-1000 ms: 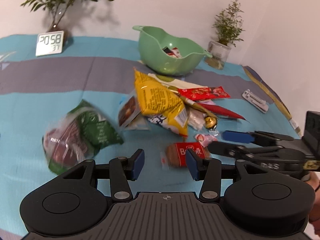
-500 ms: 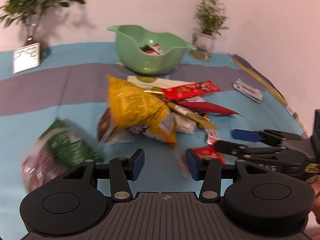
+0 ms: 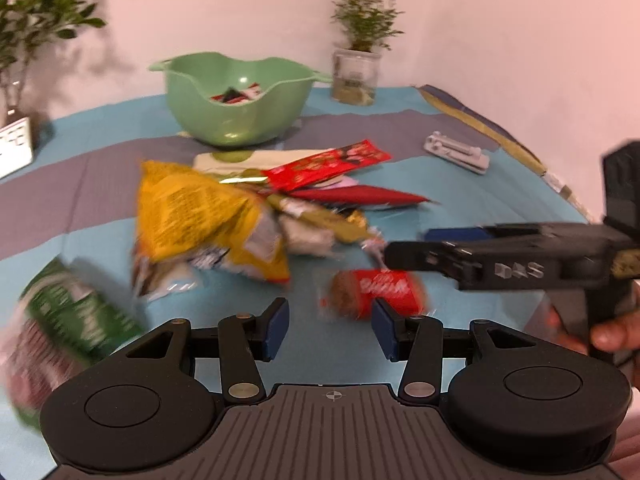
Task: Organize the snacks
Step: 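Reach the left tool to the red Biscuit pack while the right reaches the pink candy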
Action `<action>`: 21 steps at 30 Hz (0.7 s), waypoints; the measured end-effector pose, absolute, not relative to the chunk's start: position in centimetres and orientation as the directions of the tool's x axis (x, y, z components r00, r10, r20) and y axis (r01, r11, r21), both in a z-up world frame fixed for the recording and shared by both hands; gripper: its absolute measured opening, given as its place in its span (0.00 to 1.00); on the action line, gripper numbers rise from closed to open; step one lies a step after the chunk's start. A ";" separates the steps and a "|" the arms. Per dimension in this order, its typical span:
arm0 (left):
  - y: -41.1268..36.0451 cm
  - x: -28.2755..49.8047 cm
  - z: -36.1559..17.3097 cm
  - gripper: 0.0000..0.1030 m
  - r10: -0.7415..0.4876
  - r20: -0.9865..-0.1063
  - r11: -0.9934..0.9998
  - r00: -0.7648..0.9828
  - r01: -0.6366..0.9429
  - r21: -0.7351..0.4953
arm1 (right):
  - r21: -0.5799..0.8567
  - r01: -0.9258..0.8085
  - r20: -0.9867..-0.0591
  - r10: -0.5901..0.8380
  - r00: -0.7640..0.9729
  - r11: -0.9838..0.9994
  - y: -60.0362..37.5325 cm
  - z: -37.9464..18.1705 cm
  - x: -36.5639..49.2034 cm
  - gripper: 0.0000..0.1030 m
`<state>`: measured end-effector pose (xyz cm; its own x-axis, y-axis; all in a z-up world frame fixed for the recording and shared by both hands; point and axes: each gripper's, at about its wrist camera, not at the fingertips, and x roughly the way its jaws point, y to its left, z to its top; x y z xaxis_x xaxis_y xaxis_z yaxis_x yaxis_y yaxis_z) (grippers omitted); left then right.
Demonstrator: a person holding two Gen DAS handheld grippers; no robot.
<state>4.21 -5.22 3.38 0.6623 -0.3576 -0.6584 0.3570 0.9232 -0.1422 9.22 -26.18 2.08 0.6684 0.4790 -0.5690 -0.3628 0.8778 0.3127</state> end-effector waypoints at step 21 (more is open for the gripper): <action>-1.6 0.7 3.7 1.00 -0.340 -0.637 0.940 0.691 0.249 -0.232 | 0.145 -0.503 -0.616 0.476 0.628 0.852 -24.0 1.3 5.4 0.32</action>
